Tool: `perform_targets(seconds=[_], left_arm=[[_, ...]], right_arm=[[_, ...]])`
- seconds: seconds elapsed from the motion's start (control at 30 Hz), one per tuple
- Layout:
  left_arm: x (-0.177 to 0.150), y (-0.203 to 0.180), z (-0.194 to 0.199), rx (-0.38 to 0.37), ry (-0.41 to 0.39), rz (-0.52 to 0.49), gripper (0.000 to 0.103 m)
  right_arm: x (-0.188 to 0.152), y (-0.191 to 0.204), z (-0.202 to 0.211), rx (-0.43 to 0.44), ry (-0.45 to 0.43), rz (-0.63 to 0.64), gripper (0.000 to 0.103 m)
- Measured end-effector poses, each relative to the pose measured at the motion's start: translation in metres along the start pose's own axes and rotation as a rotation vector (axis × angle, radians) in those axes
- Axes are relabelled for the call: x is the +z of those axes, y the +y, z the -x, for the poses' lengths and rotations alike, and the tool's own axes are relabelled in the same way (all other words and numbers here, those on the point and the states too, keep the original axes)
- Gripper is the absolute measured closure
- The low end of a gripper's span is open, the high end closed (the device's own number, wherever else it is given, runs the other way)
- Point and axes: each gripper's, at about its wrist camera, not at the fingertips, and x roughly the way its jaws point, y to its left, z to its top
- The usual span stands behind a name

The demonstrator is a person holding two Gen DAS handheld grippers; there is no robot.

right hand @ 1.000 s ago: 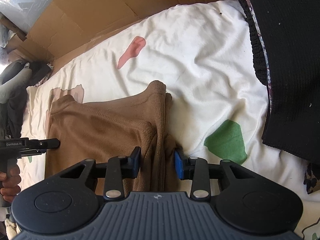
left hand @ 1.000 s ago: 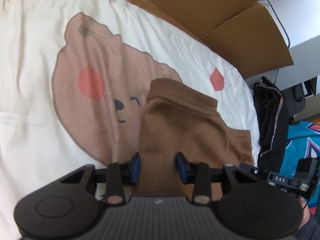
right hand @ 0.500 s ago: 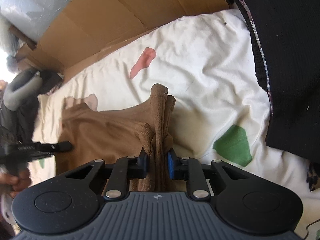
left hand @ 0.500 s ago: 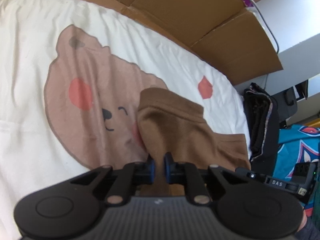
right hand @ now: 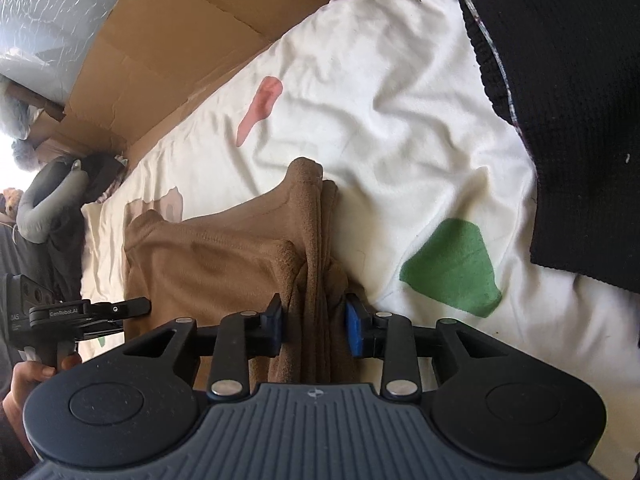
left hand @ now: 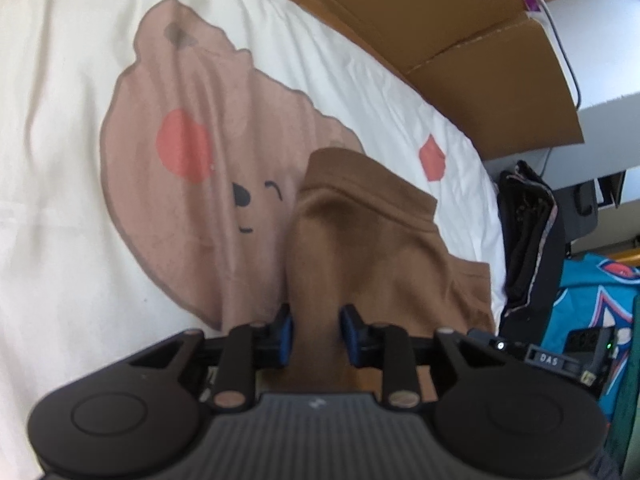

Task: Fold clothes
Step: 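Close both grippers side by side on the folded brown shirt's edge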

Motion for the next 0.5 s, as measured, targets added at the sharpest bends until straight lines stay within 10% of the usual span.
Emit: perform_targets(seconds=[0.3, 0.5], left_arm=[[0.000, -0.022, 0.011, -0.018, -0.037, -0.135, 0.091], [0.001, -0.014, 0.005, -0.003, -0.012, -0.116, 0.073]], right_arm=[[0.001, 0.008, 0.012, 0.056, -0.018, 0.021, 0.075], [-0.001, -0.003, 0.010, 0.037, -0.015, 0.011, 0.062]])
